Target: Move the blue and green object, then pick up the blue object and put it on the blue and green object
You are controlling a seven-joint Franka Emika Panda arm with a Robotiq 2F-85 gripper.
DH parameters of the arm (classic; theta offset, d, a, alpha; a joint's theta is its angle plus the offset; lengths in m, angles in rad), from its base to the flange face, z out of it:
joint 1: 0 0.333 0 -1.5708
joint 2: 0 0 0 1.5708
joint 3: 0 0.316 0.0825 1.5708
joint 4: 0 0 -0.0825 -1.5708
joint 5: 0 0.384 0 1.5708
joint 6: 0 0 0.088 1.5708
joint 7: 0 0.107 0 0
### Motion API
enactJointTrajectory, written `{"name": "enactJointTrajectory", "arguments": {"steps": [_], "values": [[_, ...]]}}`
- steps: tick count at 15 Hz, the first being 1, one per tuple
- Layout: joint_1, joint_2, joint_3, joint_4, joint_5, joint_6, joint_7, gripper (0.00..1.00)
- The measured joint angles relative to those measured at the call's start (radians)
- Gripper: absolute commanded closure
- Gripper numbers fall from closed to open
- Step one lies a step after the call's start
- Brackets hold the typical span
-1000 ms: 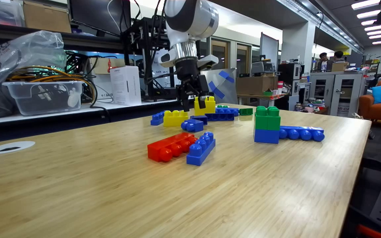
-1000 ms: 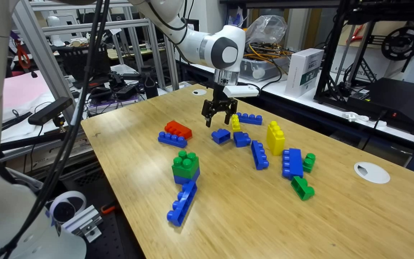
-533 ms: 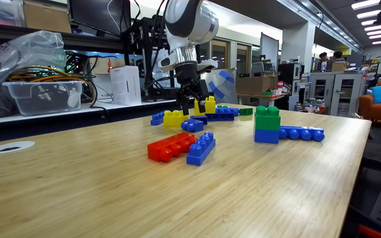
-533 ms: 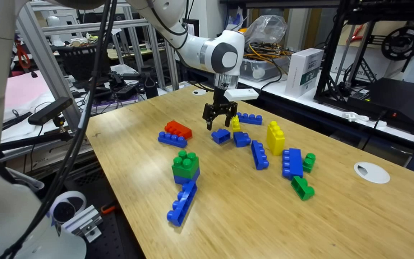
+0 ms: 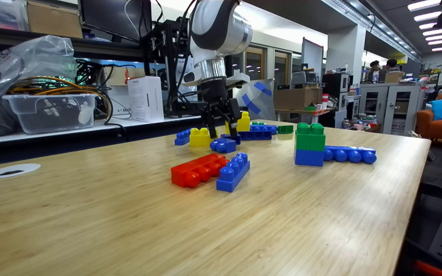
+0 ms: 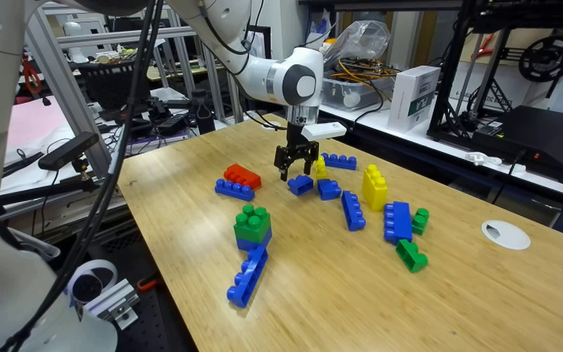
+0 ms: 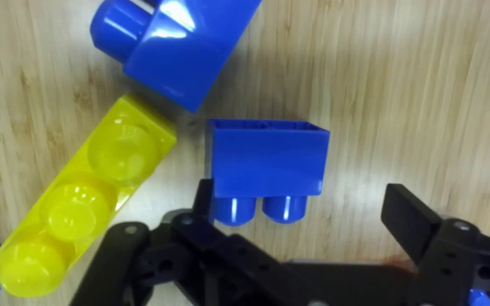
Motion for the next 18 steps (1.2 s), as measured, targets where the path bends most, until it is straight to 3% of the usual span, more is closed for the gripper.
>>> {"name": "enactJointTrajectory", "arguments": {"steps": [11,18], "values": [[0.009,0.000,-0.010,-0.034,-0.070,0.061,0.042,0.00],[0.051,0.002,-0.012,-0.035,-0.145,0.061,0.097,0.00]]}}
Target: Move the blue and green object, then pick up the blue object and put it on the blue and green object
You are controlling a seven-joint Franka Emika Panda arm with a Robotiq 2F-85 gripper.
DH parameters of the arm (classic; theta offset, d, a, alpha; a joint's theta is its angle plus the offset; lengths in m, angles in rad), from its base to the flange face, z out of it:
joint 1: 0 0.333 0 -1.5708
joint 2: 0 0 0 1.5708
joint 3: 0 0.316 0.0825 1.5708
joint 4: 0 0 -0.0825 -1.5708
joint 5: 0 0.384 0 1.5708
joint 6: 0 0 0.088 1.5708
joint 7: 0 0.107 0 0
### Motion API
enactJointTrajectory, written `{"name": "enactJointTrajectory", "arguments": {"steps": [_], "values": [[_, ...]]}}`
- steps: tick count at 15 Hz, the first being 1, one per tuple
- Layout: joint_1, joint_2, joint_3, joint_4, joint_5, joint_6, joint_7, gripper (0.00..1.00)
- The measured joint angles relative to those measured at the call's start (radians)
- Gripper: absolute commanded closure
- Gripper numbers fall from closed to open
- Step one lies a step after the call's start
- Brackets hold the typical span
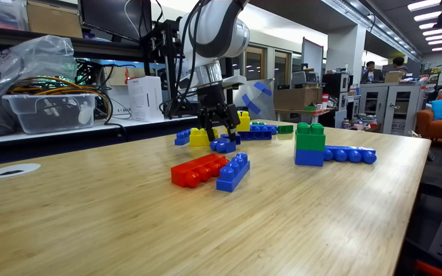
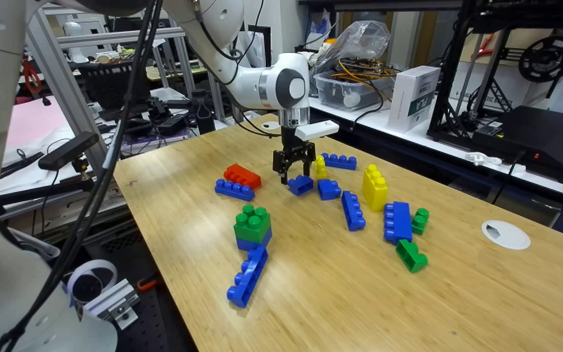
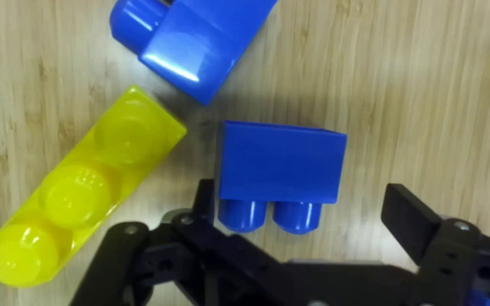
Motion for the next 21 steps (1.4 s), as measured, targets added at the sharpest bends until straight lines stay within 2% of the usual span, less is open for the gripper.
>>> {"name": "enactJointTrajectory", "arguments": {"steps": [9,10,11,15,21], "values": [[0.022,0.026,-0.017,0.000,-0.087,0.000,0.072,0.00],[0.022,0.026,-0.018,0.000,-0.092,0.000,0.077,0.25],[0.023,0.026,-0.018,0.000,-0.095,0.000,0.083,0.28],[0.027,0.026,-0.019,0.000,-0.112,0.000,0.109,0.55],[0.031,0.024,-0.020,0.002,-0.125,-0.001,0.131,0.55]]}}
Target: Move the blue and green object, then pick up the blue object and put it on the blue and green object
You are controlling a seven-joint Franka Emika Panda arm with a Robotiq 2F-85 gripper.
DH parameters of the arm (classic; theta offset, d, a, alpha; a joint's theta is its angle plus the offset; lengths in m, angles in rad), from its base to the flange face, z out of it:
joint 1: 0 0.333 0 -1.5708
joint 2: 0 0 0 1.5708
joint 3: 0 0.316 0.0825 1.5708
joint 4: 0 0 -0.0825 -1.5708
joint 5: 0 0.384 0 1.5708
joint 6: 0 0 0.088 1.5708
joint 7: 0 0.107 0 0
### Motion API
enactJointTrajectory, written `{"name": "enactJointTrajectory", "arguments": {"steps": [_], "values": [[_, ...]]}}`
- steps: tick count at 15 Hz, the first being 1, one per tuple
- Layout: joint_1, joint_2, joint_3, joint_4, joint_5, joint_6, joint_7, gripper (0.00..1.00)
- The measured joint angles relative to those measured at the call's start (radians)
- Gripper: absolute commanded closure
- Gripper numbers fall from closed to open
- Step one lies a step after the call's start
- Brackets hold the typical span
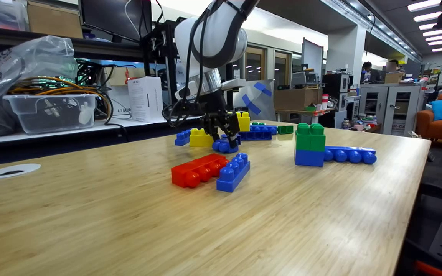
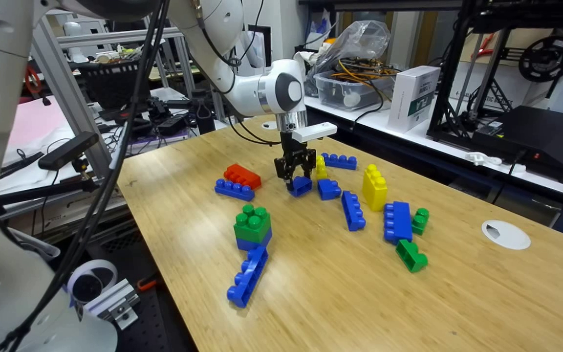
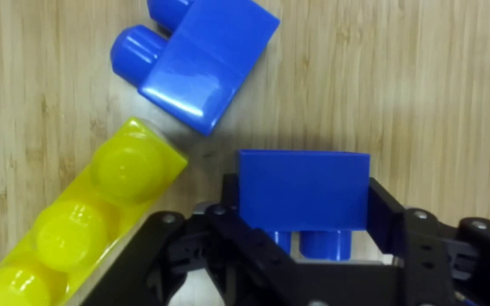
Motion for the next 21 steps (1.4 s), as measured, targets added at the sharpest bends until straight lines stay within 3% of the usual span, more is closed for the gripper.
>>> {"name": "enactJointTrajectory", "arguments": {"steps": [5,12,16,21], "values": [[-0.053,-0.052,0.002,-0.018,0.059,0.044,-0.081,0.55],[-0.142,-0.189,0.018,-0.153,0.238,0.178,-0.301,0.55],[-0.219,-0.221,0.062,-0.220,0.465,0.227,-0.552,0.55],[-0.309,-0.249,0.090,-0.269,0.773,0.209,-0.890,0.55]]}}
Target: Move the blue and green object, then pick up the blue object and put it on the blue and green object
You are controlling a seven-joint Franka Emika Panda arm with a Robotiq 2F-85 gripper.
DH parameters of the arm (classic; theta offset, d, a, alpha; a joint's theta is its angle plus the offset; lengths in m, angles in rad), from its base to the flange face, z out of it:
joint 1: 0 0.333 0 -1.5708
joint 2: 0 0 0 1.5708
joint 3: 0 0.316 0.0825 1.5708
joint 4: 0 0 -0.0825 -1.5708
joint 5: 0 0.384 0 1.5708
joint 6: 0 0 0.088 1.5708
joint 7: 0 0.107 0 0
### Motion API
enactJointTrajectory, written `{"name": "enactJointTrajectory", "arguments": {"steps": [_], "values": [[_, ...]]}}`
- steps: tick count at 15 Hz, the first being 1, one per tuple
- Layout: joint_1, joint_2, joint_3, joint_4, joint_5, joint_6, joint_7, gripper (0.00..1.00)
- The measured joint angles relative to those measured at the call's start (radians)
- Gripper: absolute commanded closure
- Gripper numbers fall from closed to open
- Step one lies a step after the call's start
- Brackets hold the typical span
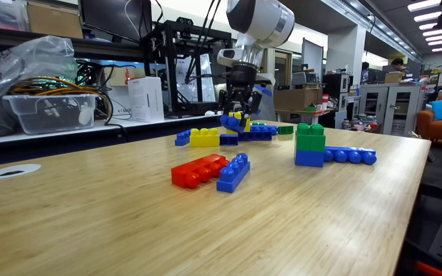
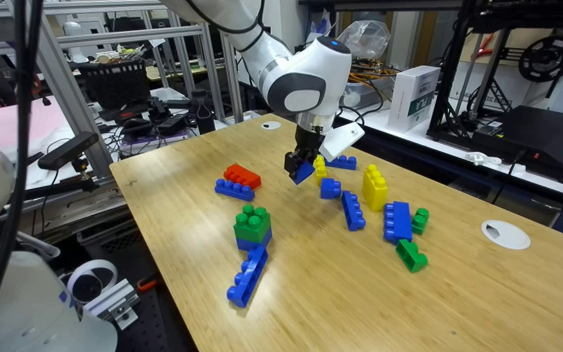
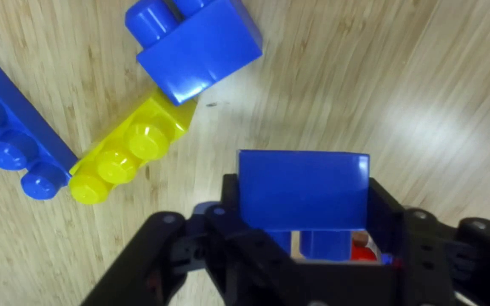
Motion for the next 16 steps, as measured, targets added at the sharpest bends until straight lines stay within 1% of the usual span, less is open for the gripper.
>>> {"name": "enactJointTrajectory", "arguments": {"steps": [3,7,12,16], "values": [[-0.025,-0.015,-0.004,-0.017,0.123,-0.055,-0.137,0.55],[-0.035,-0.018,-0.033,-0.019,0.226,-0.160,-0.256,0.55],[-0.035,0.003,-0.091,-0.018,0.294,-0.266,-0.324,0.55],[-0.035,0.048,-0.121,-0.007,0.321,-0.306,-0.336,0.55]]}}
